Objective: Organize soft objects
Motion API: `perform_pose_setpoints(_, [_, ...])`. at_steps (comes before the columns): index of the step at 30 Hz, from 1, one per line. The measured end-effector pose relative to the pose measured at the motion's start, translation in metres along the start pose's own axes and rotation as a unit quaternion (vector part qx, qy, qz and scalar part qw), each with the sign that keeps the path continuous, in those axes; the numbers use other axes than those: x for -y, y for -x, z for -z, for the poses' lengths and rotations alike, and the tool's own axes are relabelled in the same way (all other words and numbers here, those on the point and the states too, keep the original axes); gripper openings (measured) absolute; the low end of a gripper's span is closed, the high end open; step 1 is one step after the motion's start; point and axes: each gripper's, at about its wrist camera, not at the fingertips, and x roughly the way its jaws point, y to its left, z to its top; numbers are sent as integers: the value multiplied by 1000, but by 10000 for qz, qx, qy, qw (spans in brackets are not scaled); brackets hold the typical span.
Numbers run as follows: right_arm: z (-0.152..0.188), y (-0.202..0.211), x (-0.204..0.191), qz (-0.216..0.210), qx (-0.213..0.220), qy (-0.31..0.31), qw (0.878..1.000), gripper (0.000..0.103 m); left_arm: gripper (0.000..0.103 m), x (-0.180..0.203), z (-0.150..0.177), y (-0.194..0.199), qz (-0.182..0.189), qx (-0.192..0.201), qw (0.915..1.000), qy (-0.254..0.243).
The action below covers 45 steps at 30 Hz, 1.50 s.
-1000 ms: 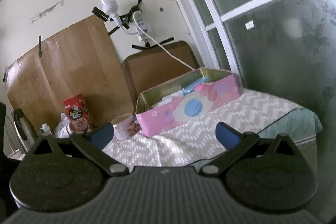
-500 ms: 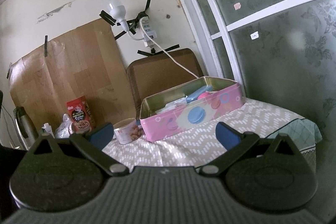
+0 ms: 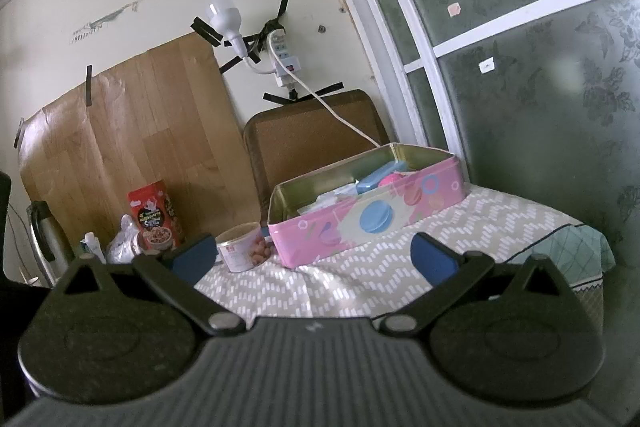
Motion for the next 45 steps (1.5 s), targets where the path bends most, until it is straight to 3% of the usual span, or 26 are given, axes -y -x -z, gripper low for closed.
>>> perform_pose_setpoints(45, [5, -5, -4, -105, -219, 13, 9997, 103, 103, -4, 2, -9, 230, -323, 9992, -9])
